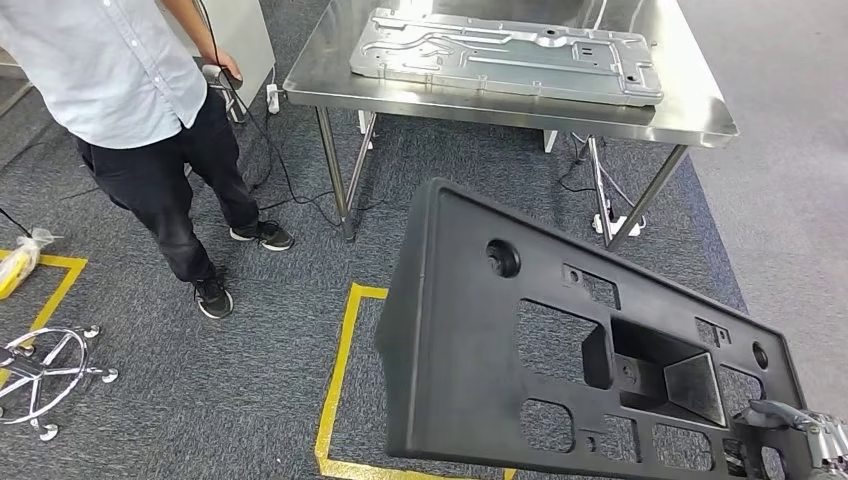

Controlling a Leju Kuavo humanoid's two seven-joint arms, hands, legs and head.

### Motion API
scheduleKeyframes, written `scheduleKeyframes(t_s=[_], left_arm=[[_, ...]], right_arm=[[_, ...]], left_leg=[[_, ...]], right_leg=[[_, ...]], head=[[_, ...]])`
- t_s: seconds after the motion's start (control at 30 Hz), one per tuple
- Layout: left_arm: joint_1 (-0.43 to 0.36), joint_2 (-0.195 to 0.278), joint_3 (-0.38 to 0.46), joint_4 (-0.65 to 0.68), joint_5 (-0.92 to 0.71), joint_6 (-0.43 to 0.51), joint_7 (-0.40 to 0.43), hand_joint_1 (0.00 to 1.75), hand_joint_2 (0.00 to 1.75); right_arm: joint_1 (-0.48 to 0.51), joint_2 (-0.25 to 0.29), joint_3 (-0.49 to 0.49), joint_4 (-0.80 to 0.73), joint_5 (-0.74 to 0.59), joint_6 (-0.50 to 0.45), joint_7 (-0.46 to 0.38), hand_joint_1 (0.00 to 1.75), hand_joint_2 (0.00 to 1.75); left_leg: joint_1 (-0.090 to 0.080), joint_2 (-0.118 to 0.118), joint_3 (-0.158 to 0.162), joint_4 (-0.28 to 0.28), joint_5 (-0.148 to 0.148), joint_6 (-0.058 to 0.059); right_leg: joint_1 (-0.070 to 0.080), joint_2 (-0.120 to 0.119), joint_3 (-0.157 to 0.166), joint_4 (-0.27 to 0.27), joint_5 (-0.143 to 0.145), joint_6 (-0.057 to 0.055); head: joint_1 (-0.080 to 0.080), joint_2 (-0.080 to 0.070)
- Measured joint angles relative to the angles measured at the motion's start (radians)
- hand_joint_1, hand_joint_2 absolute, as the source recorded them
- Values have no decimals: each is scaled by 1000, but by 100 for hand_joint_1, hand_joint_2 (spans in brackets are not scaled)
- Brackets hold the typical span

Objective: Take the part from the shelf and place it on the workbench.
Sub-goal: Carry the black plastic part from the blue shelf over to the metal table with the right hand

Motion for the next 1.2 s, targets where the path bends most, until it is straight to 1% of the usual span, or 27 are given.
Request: scheduleKeyframes(t_s=[0.03, 0.07, 0.1, 0.13, 0.2, 0.23, 0.3, 0.37, 0.4, 0.43, 0.47, 0.53, 0.57, 0.6, 0.67, 0.73, 0.8, 0.87, 0.9, 0.93, 0.97, 1.0, 1.03, 1.07, 1.1, 1.13, 1.2], left_arm=[[0, 0, 0, 0, 0, -2, 1, 0, 175], [-1, 0, 0, 0, 0, -6, 2, 0, 175], [-1, 0, 0, 0, 1, -9, 2, 0, 175], [-1, 0, -1, 0, 1, -11, 2, 0, 175], [-1, 0, -1, 0, 2, -12, 2, 0, 175], [-2, 0, -1, 0, 2, -12, 2, 0, 175], [-2, 0, -1, 1, 2, -11, 2, 0, 175], [0, 1, -1, 1, 2, -10, 2, 0, 175], [1, 1, -2, 1, 2, -10, 3, 0, 175], [2, 1, -2, 1, 1, -9, 3, 0, 175], [3, 1, -2, 1, 1, -9, 3, 0, 175], [2, 2, -2, 1, 0, -10, 4, 0, 175], [1, 3, -2, 2, 0, -11, 5, 0, 175], [0, 5, -3, 2, -1, -12, 5, 0, 175], [0, 6, -4, 2, -2, -13, 6, 0, 175], [1, 5, -4, 2, -2, -13, 6, 0, 175], [0, 5, -4, 2, -2, -13, 6, 0, 175], [-1, 5, -5, 2, -2, -15, 6, 0, 175], [0, 5, -6, 2, -2, -17, 6, 0, 175], [1, 5, -6, 2, -2, -19, 6, 0, 175], [2, 4, -6, 2, -2, -21, 6, 0, 175], [3, 4, -7, 2, -2, -22, 6, 0, 175], [3, 4, -7, 2, -2, -23, 6, 0, 175], [3, 4, -7, 2, -2, -23, 6, 0, 175], [2, 4, -7, 2, -2, -22, 6, 0, 175], [1, 4, -7, 2, -3, -22, 6, 0, 175], [0, 4, -8, 2, -3, -19, 6, 0, 175]], right_arm=[[-1, -3, 6, 1, 6, -4, 2, 175, 175], [-1, -6, 11, 2, 11, -7, 4, 175, 175], [-2, -9, 15, 3, 15, -9, 6, 175, 175], [-2, -10, 19, 4, 17, -11, 8, 175, 175], [-2, -13, 21, 3, 20, -14, 12, 175, 175], [-2, -14, 23, 3, 21, -15, 13, 175, 175], [-3, -14, 29, 4, 23, -16, 13, 175, 175], [-3, -14, 33, 5, 22, -17, 14, 175, 175], [-4, -14, 34, 6, 19, -17, 13, 175, 175], [-4, -14, 35, 7, 15, -17, 9, 175, 175], [-5, -14, 35, 6, 10, -17, 1, 175, 175], [-7, -11, 34, 6, 1, -17, -24, 175, 175], [-9, -8, 34, 5, -3, -17, -38, 175, 175], [-10, -5, 34, 4, -6, -17, -50, 175, 175], [-12, 2, 34, 2, -10, -17, -66, 175, 175], [-13, 6, 34, -1, -13, -17, -70, 175, 175], [-14, 6, 34, -3, -14, -18, -70, 175, 175], [-14, 6, 34, -3, -15, -18, -70, 175, 175], [-14, 6, 34, -2, -15, -18, -70, 175, 175], [-14, 6, 34, -2, -15, -18, -68, 175, 175], [-14, 6, 34, -2, -15, -18, -64, 175, 175], [-14, 6, 34, -1, -15, -18, -59, 175, 175], [-14, 6, 34, -1, -14, -18, -55, 175, 175], [-14, 6, 34, -1, -13, -18, -51, 175, 175], [-15, 6, 34, 0, -11, -18, -49, 175, 175], [-15, 6, 34, 0, -11, -18, -48, 175, 175], [-14, 5, 34, 1, -10, -18, -45, 175, 175]], left_leg=[[-1, 0, 1, 1, -2, -5], [-2, 0, 2, 2, -3, -10], [-4, 0, 2, 2, -4, -16], [-5, 0, 2, 0, -3, -23], [-4, 0, 4, -2, -3, -35], [-3, -1, -1, 10, -14, -40], [-1, -3, -36, 89, -62, -45], [-2, -3, -101, 225, -123, -46], [-2, -3, -124, 271, -133, -45], [-3, -4, -132, 284, -125, -42], [-5, -4, -120, 254, -97, -37], [-10, -6, -61, 126, -31, -18], [-13, -6, -35, 68, -12, -11], [-16, -6, -19, 32, -4, -6], [-19, -5, -11, 10, -5, -4], [-14, -4, -3, -2, 0, 1], [-6, -2, 7, -17, 5, 8], [-5, 0, 11, -20, 3, 12], [-4, 0, 12, -20, 0, 12], [-4, 0, 16, -19, -5, 11], [-2, 0, 23, -19, -10, 8], [-1, -1, 31, -19, -15, 5], [2, -1, 42, -19, -22, 0], [2, -1, 50, -19, -30, -6], [1, -1, 56, -18, -37, -13], [-1, -1, 61, -18, -43, -20], [-2, 0, 67, -23, -50, -32]], right_leg=[[1, -2, 32, -64, 24, -2], [3, -3, 52, -109, 37, -7], [6, -3, 60, -130, 38, -13], [10, -2, 60, -132, 36, -21], [10, 0, 59, -136, 40, -38], [9, 0, 60, -139, 41, -47], [8, -1, 62, -144, 44, -60], [15, -1, 61, -143, 43, -68], [19, 0, 61, -142, 42, -70], [23, 1, 62, -141, 41, -72], [26, 3, 64, -139, 39, -74], [34, 5, 68, -137, 35, -74], [37, 6, 69, -136, 33, -72], [38, 7, 69, -135, 31, -68], [36, 8, 69, -136, 29, -59], [37, 6, 69, -131, 23, -48], [35, 4, 44, -71, -14, -37], [25, 4, -26, 59, -72, -26], [20, 4, -59, 115, -89, -22], [14, 3, -81, 146, -87, -17], [9, 2, -81, 133, -62, -13], [5, 1, -64, 89, -24, -10], [1, -2, -32, 16, 20, -7], [2, -4, -1, -49, 47, -6], [3, -5, 23, -96, 60, -10], [6, -6, 38, -125, 62, -16], [12, -4, 42, -128, 49, -34]], head=[[0, 0], [0, 0], [0, 0], [-1, 0], [-1, 0], [-1, 0], [-1, 0], [-2, 0], [-2, 0], [-2, 0], [-2, 0], [-1, 0], [-1, 0], [-1, 0], [-1, 0], [-1, 0], [2, 0], [3, 0], [3, 0], [3, 0], [3, 0], [3, 0], [3, 0], [3, 0], [4, 0], [4, 0], [4, 0]])
